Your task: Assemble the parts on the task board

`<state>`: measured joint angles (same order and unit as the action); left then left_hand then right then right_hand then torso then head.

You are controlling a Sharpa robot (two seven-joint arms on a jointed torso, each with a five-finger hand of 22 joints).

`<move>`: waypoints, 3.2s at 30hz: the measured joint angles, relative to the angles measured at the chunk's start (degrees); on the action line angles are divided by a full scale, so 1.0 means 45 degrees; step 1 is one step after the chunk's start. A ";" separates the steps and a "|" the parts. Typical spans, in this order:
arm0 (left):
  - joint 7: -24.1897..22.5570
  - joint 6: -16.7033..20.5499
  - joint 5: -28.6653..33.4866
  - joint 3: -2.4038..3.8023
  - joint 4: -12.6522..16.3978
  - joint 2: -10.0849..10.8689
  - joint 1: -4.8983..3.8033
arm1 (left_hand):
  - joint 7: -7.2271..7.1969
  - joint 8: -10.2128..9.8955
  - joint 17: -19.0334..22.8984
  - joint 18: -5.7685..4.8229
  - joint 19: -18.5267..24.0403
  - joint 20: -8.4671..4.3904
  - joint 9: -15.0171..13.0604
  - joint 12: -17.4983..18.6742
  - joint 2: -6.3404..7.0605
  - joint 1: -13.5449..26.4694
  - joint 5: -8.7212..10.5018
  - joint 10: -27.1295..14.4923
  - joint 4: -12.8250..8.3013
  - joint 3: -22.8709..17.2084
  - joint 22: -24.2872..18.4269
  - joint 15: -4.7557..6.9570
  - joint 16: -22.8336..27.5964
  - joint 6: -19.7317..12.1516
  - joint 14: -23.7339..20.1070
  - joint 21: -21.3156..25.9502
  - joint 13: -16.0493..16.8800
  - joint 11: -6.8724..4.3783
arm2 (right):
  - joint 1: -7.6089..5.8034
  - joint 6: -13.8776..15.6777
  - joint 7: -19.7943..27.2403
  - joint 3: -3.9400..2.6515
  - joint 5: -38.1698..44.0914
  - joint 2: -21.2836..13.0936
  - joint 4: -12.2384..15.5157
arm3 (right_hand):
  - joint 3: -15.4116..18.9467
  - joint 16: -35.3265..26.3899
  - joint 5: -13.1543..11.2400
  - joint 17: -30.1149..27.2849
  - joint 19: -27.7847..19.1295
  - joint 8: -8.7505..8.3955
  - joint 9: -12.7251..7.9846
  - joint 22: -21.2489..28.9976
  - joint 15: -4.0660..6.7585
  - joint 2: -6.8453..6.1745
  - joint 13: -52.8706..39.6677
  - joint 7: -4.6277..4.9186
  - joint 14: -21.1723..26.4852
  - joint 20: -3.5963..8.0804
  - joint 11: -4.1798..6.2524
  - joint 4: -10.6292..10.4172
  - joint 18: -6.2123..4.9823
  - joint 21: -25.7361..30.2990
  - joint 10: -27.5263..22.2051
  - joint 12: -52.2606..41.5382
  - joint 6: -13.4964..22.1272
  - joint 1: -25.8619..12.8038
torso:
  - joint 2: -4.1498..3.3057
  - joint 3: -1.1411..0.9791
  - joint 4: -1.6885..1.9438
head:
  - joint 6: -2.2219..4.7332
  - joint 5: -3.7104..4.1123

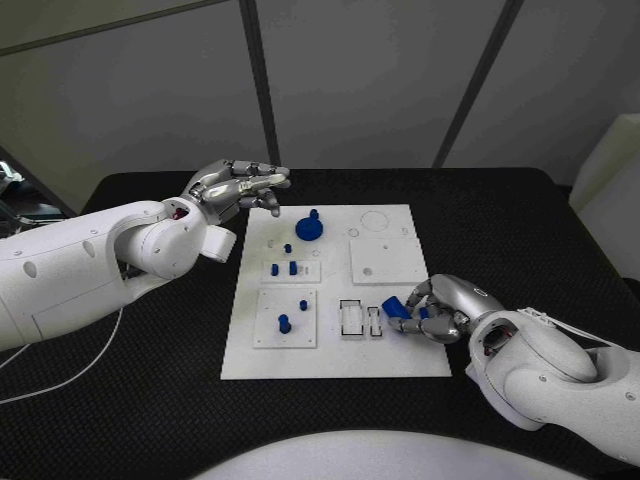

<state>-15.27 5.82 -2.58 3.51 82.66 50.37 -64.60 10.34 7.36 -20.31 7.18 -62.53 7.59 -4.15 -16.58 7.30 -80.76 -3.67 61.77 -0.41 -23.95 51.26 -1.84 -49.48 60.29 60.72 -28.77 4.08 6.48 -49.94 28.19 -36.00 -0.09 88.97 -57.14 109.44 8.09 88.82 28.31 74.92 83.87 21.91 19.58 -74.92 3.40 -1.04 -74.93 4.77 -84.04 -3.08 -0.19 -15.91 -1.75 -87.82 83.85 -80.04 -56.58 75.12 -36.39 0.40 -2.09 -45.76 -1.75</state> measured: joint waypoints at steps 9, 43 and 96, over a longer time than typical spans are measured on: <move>0.0000 0.0000 0.0000 0.0000 -0.0018 -0.0040 0.0001 | 0.0000 0.0000 -0.0001 0.0000 0.0000 0.0000 0.0000 0.0000 0.0000 0.0000 0.0000 0.0000 0.0000 0.0000 0.0001 0.0000 0.0000 0.0000 0.0000 0.0000 0.0001 0.0000 | -0.0008 0.1218 0.0174 -0.0012 -0.0694 -0.0024 0.0548 | 0.0040 0.0001 0.0278 0.0000 0.0047 0.0020 0.0000 0.0000 0.0000 0.0019 0.0001 0.0001 0.0000 0.0047 0.0043 -0.0038 -0.0001 0.0000 0.0043 0.0000 0.0001 0.0050 | 0.0012 0.0024 0.0009 | 0.0100 0.0033; 0.0013 -0.0030 -0.0001 -0.0001 -0.0073 -0.0119 -0.0002 | 0.0000 0.0000 0.0033 0.0001 0.0000 0.0000 0.0000 -0.0048 -0.0051 0.0050 0.0000 -0.0095 0.0000 0.0000 0.0002 0.0000 0.0000 0.0000 0.0000 0.0000 0.0004 0.0001 | -0.0039 0.0262 0.0100 -0.0042 -0.2320 0.1648 0.0004 | 0.0820 0.0001 0.0034 -0.0003 0.0043 0.0196 0.0961 0.0002 0.0088 0.0436 0.0002 -0.0226 0.0001 0.0144 0.0137 -0.0188 -0.0001 0.0000 0.0041 0.0593 -0.0318 -0.1152 | -0.0009 0.0011 0.0005 | 0.0116 -0.0148; 0.0108 -0.0172 -0.0002 -0.0025 -0.0086 -0.0081 0.0002 | 0.0000 0.0000 0.0060 -0.0001 0.0000 0.0000 0.0000 -0.0048 -0.0050 0.0050 0.0000 -0.0094 0.0000 0.0000 0.0004 0.0000 0.0000 0.0000 0.0000 0.0000 -0.0003 0.0001 | -0.0026 0.0256 0.0995 -0.0029 -0.1426 0.1052 0.0328 | 0.0014 -0.0041 -0.3181 0.0003 0.0043 0.0554 0.2791 0.0003 0.0178 0.0410 -0.0026 -0.0323 0.0002 0.0236 0.0227 0.0318 -0.0001 0.0051 0.0041 0.0776 -0.0256 -0.0814 | -0.0006 0.0012 0.0006 | 0.0098 -0.0266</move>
<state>-14.79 5.05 -2.59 3.39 82.27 50.01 -64.59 10.34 7.36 -20.04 7.18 -62.53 7.59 -4.15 -16.80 7.07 -80.54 -3.67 61.34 -0.41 -23.95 51.28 -1.84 -49.48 60.29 60.72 -28.77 4.07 6.48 -50.05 29.34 -31.52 -0.23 82.56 -52.41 110.91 8.15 88.64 14.00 74.93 84.06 24.40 32.13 -74.91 4.20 0.80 -75.05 3.31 -84.03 -2.01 0.83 -14.49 -1.75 -87.59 84.04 -76.55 -57.73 71.46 -36.41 0.45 -2.07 -45.32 -2.95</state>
